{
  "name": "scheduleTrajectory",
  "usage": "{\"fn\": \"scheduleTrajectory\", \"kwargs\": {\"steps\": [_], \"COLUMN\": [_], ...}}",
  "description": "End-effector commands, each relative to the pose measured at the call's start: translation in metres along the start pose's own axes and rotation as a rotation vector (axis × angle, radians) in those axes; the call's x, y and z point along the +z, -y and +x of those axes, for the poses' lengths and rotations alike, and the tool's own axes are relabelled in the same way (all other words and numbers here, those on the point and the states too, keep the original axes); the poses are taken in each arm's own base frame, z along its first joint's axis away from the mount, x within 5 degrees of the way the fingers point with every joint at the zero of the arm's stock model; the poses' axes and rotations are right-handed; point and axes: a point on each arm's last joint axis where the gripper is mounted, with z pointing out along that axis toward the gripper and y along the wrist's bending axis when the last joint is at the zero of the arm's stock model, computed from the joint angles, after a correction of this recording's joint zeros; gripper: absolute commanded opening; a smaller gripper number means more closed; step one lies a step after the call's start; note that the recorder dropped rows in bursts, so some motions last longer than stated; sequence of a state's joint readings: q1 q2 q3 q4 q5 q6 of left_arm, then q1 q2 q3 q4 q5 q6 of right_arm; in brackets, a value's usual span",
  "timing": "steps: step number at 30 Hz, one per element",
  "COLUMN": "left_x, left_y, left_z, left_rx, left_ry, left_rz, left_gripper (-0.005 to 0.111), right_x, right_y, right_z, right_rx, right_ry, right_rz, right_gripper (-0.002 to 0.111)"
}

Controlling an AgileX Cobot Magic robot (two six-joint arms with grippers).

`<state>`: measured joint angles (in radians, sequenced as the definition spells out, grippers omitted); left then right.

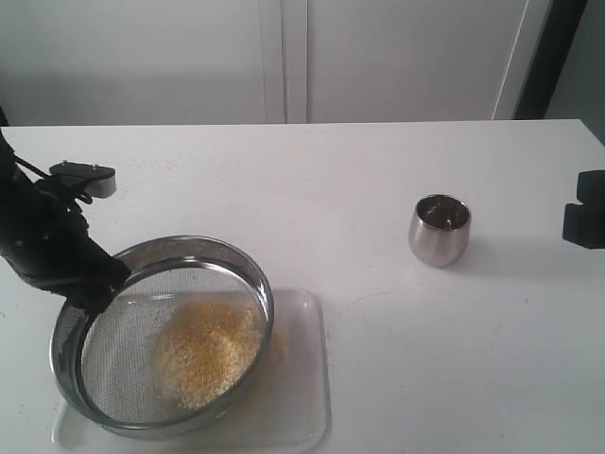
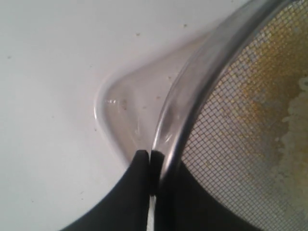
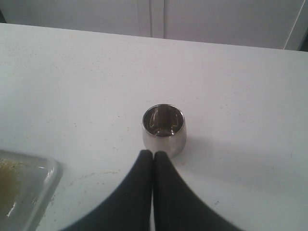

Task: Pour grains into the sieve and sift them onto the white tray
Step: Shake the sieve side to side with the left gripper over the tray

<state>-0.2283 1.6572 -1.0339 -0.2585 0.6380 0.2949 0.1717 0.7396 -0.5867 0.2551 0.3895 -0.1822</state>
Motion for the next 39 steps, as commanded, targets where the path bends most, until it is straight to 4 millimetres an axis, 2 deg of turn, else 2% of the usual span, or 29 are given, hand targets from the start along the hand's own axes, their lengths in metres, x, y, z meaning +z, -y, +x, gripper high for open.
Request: {"fn": "scheduleTrajectory", "kwargs": {"steps": [1,4,8,10,12,14,16,19,21,23,24,25,27,28,30,32,34,35,36,37,39], "left_x": [0.000,-0.004,-0.001,-0.002,-0.004,-0.002,0.001,-0.003,-0.004,-0.001,0.001,0.002,0.000,-0.001,0.001,-0.002,0.001,0.001,-0.001,-0.004,-0.003], "left_y": [0.014,-0.007,0.012,0.004,-0.006,0.006,0.018,-0.006,-0.011,0.002,0.008,0.008,-0.004,-0.002,0.005,-0.008,0.011,0.010,-0.002,-0.004,0.004], "left_z": [0.003,0.004,0.007,0.005,0.002,0.002,0.003,0.004,0.003,0.000,0.000,-0.001,-0.002,-0.001,0.001,-0.001,0.000,-0.001,-0.004,0.000,0.004], "left_rx": [0.071,-0.065,0.084,0.061,-0.043,0.000,0.112,-0.015,-0.059,-0.042,0.031,0.059,-0.045,-0.051,0.071,-0.087,0.062,0.050,-0.028,-0.038,0.019], "left_ry": [-0.022,0.000,-0.054,-0.029,0.023,0.012,-0.022,-0.028,-0.010,-0.001,-0.003,-0.003,0.021,0.010,-0.026,0.023,-0.013,-0.008,0.019,-0.020,-0.080], "left_rz": [0.075,0.025,0.096,0.050,0.040,0.130,0.123,-0.018,-0.004,0.091,0.104,0.078,0.025,0.058,0.058,0.042,0.122,0.093,0.036,0.048,0.064], "left_gripper": [0.000,0.000,0.000,0.000,0.000,0.000,0.000,0.000,0.000,0.000,0.000,0.000,0.000,0.000,0.000,0.000,0.000,0.000,0.000,0.000,0.000], "right_x": [0.000,0.000,-0.001,-0.001,-0.001,-0.001,-0.001,-0.001,-0.001,-0.002,-0.002,-0.002,-0.002,-0.002,-0.002,-0.002,-0.002,-0.002,-0.002,-0.002,-0.003], "right_y": [0.000,0.000,0.000,0.000,0.000,0.000,0.000,0.000,0.000,0.000,0.000,0.000,0.000,0.000,0.000,0.000,0.000,0.000,0.000,0.000,0.000], "right_z": [0.001,0.001,0.001,0.001,0.001,0.001,0.001,0.001,0.001,0.001,0.001,0.001,0.001,0.001,0.001,0.001,0.001,0.001,0.001,0.002,0.001], "right_rx": [0.007,0.007,0.006,0.006,0.006,0.006,0.006,0.006,0.006,0.006,0.006,0.006,0.004,0.004,0.004,0.004,0.004,0.004,0.004,0.004,0.004], "right_ry": [0.009,0.006,0.013,0.013,0.006,0.006,0.013,0.013,0.007,0.009,0.009,0.011,0.008,0.008,0.008,0.004,0.008,0.010,0.008,-0.001,0.009], "right_rz": [0.003,0.002,0.003,0.003,0.002,0.002,0.003,0.003,0.002,0.001,0.001,0.002,0.002,0.002,0.002,0.001,0.002,0.002,0.002,0.000,0.001], "right_gripper": [0.000,0.000,0.000,0.000,0.000,0.000,0.000,0.000,0.000,0.000,0.000,0.000,0.000,0.000,0.000,0.000,0.000,0.000,0.000,0.000,0.000]}}
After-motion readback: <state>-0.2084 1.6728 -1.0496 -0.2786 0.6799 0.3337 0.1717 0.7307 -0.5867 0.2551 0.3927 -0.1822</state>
